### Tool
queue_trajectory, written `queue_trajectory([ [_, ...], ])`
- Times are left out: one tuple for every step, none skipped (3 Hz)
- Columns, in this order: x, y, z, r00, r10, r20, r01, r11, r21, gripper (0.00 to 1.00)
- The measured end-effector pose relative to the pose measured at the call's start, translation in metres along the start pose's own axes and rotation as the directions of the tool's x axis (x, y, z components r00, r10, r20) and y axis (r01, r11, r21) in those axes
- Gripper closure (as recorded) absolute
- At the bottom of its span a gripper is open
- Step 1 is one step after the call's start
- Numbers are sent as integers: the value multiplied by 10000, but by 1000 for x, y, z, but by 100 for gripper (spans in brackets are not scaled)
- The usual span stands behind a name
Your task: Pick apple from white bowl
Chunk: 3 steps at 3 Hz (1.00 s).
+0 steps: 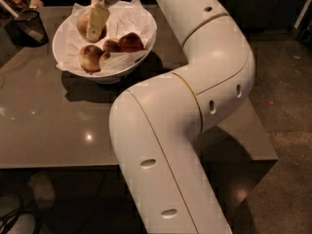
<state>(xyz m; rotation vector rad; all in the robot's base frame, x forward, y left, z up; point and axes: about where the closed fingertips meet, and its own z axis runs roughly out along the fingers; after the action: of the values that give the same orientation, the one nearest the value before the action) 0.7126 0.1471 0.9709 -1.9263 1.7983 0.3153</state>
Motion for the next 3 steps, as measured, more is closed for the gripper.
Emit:
queue_trajectory([
  [-8,1,-13,9999,-138,78,136,9995,273,100],
  [-13,6,-21,9994,-270,202,263,9991,342,100],
  [-24,16,-35,9977,-595,339,579,9972,476,100],
])
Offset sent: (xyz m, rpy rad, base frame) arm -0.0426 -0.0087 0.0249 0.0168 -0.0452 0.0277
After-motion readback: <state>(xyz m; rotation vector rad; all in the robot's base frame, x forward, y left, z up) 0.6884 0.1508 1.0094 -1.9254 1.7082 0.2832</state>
